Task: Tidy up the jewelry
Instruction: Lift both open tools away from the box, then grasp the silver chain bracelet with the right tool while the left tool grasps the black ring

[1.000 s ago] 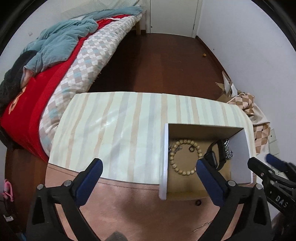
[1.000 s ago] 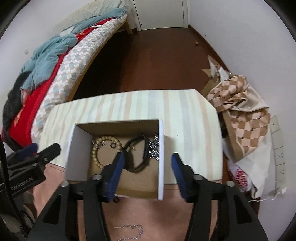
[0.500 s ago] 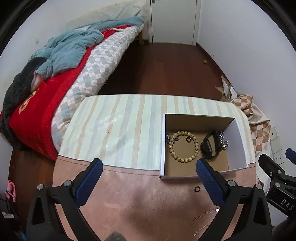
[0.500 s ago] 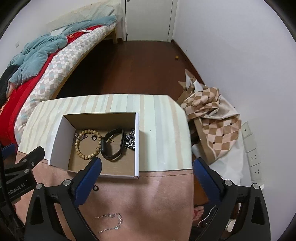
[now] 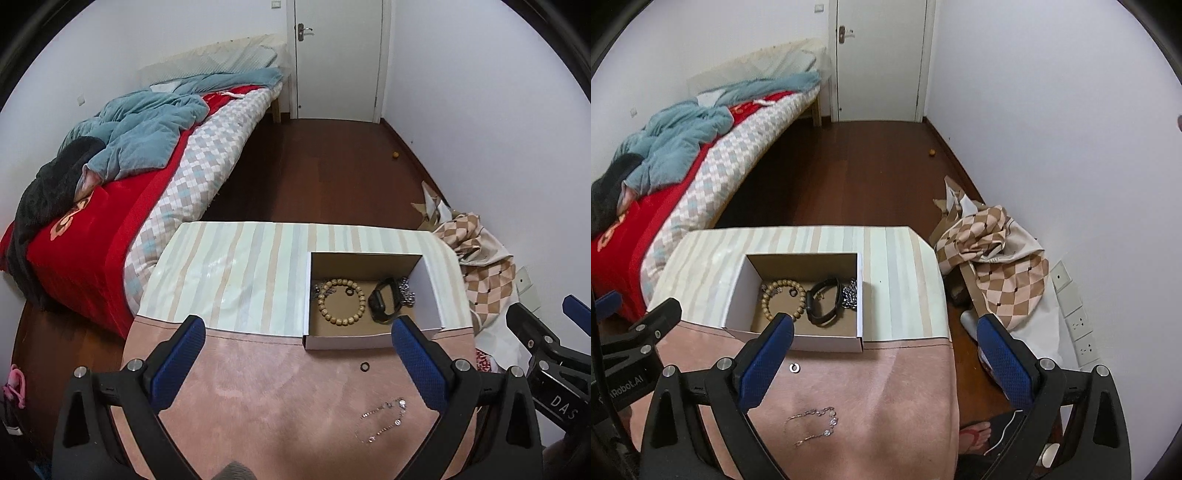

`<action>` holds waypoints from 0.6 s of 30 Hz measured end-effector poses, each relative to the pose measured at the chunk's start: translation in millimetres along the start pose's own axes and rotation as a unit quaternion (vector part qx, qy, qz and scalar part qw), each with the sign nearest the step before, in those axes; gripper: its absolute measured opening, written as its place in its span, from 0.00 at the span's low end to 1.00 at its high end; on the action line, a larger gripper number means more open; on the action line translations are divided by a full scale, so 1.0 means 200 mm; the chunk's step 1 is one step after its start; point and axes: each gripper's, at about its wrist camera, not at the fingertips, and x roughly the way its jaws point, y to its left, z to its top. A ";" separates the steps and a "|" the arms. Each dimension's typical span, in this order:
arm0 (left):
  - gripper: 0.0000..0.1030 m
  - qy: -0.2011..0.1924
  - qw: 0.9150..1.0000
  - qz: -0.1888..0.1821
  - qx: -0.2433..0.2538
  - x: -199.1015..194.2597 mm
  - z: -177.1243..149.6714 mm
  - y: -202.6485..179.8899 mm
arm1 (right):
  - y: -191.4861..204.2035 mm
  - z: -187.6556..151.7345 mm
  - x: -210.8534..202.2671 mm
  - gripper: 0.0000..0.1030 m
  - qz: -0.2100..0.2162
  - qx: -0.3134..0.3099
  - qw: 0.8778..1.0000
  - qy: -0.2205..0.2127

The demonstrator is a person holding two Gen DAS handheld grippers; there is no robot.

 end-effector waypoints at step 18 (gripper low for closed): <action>1.00 0.138 0.987 0.087 -0.004 0.44 -0.58 0.14 | 0.09 -0.63 0.53 0.81 0.084 0.008 0.985 0.150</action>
